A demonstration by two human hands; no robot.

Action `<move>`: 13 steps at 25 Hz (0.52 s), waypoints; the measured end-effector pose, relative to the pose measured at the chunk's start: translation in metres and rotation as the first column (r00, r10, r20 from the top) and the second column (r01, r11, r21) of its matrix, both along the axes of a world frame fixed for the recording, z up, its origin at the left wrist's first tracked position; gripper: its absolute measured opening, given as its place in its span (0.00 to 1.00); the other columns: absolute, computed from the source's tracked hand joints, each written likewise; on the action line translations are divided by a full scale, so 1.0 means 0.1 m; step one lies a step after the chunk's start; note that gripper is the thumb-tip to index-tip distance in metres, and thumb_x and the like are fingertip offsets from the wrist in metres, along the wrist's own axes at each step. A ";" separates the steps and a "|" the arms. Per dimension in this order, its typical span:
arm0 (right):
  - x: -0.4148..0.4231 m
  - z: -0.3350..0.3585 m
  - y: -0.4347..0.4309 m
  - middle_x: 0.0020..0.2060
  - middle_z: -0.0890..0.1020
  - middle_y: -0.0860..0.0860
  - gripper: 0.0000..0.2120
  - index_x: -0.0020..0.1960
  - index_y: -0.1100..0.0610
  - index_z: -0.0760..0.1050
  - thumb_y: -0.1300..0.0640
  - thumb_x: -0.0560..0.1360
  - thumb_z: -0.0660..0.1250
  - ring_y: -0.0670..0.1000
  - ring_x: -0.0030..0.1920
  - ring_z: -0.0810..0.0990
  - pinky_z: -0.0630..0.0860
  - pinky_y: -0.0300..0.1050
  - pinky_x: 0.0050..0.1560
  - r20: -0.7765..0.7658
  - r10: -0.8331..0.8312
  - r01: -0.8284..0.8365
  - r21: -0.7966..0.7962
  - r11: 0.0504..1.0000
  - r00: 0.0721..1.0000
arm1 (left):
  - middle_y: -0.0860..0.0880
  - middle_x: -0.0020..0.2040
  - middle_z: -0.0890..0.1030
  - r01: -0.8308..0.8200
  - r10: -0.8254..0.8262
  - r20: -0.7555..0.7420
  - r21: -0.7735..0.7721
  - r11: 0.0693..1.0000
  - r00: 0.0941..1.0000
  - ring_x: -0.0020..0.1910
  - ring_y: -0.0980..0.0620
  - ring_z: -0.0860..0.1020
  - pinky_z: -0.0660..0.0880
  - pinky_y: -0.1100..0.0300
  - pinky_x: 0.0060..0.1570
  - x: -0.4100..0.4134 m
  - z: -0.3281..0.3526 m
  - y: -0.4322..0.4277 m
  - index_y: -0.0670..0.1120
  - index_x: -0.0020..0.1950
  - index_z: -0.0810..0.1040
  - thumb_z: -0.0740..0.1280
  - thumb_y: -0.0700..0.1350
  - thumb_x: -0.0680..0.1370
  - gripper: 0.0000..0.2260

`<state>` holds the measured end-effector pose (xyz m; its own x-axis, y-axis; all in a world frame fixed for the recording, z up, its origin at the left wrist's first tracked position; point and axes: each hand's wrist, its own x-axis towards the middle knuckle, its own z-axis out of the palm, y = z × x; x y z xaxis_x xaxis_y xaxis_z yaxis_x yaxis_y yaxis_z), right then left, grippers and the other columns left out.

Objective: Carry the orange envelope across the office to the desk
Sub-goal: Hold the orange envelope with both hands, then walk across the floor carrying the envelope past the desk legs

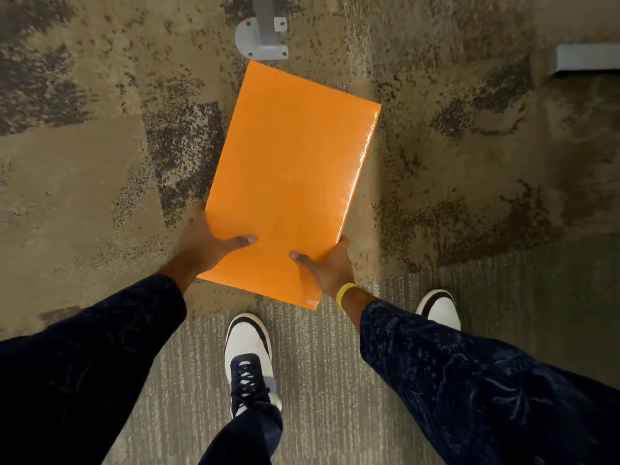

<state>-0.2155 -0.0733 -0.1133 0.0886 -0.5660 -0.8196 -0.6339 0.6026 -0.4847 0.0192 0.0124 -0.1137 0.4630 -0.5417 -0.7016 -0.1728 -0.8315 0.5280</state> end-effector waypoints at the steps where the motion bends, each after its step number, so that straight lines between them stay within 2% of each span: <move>1: -0.04 0.00 0.00 0.65 0.77 0.55 0.50 0.73 0.54 0.56 0.45 0.62 0.81 0.60 0.62 0.77 0.76 0.59 0.62 -0.001 0.007 -0.007 -0.004 1.000 1.000 | 0.44 0.72 0.70 -0.009 0.009 0.000 -0.015 1.000 1.000 0.68 0.40 0.73 0.72 0.38 0.62 -0.04 -0.01 0.02 0.48 0.76 0.57 0.81 0.59 0.60 0.52; 6: -0.41 0.08 -0.06 0.63 0.78 0.53 0.48 0.71 0.53 0.58 0.46 0.60 0.82 0.59 0.61 0.78 0.76 0.59 0.62 -0.006 0.004 -0.004 0.000 1.000 1.000 | 0.43 0.65 0.74 -0.040 0.041 0.015 -0.016 0.999 0.999 0.59 0.42 0.76 0.72 0.47 0.51 -0.41 0.00 0.07 0.45 0.70 0.63 0.84 0.50 0.59 0.46; 8: -0.61 0.13 -0.08 0.63 0.78 0.54 0.47 0.70 0.53 0.59 0.47 0.60 0.82 0.59 0.61 0.78 0.75 0.60 0.62 -0.008 -0.011 0.011 0.000 1.000 1.000 | 0.45 0.63 0.74 -0.038 0.037 -0.019 -0.028 0.999 0.999 0.59 0.43 0.75 0.73 0.44 0.53 -0.60 0.03 0.01 0.46 0.69 0.65 0.83 0.53 0.57 0.46; 10: -0.83 0.16 -0.13 0.62 0.78 0.54 0.46 0.68 0.53 0.61 0.47 0.59 0.82 0.58 0.61 0.78 0.75 0.60 0.62 -0.018 -0.045 0.045 -0.002 0.999 0.999 | 0.44 0.65 0.74 -0.020 0.019 -0.047 -0.025 0.999 0.999 0.62 0.42 0.75 0.74 0.41 0.57 -0.76 0.04 -0.12 0.47 0.69 0.65 0.82 0.57 0.54 0.48; 13: -1.18 0.20 -0.28 0.61 0.78 0.52 0.45 0.67 0.51 0.60 0.42 0.58 0.81 0.58 0.60 0.79 0.77 0.58 0.60 -0.051 -0.087 0.088 0.014 0.996 0.995 | 0.45 0.68 0.73 0.053 -0.055 -0.086 -0.028 0.998 0.995 0.61 0.43 0.75 0.74 0.43 0.56 -1.01 0.08 -0.42 0.49 0.72 0.62 0.81 0.62 0.52 0.53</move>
<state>-0.3331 -0.1014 -0.0931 -0.0023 -0.5564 -0.8309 -0.6020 0.6643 -0.4431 -0.0821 -0.0295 -0.1055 0.3705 -0.5826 -0.7234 -0.1699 -0.8082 0.5639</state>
